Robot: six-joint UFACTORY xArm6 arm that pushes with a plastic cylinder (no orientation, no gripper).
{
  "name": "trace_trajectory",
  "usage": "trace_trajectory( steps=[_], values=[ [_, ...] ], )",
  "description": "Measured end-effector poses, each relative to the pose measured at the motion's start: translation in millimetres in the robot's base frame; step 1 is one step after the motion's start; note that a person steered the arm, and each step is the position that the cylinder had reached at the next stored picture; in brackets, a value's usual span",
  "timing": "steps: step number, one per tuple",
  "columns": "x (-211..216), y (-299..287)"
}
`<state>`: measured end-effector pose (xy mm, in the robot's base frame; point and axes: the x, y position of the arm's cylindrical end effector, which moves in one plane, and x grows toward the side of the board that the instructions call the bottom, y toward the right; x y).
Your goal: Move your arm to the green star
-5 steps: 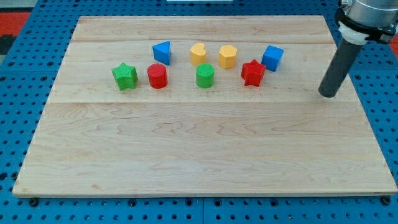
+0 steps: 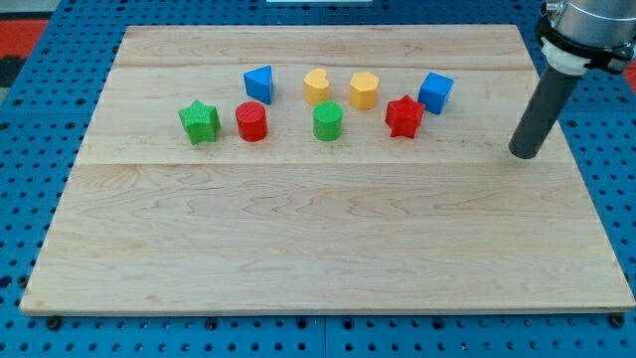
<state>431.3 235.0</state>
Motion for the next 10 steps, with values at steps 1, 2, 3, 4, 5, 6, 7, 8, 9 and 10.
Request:
trace_trajectory(
  steps=[1,2,3,4,5,6,7,8,9,10],
  values=[
    [-1,-18],
    [7,-90],
    [52,-115],
    [93,-168],
    [96,-252],
    [106,-307],
    [105,-307],
    [104,-308],
    [102,-322],
    [102,-352]
  ],
)
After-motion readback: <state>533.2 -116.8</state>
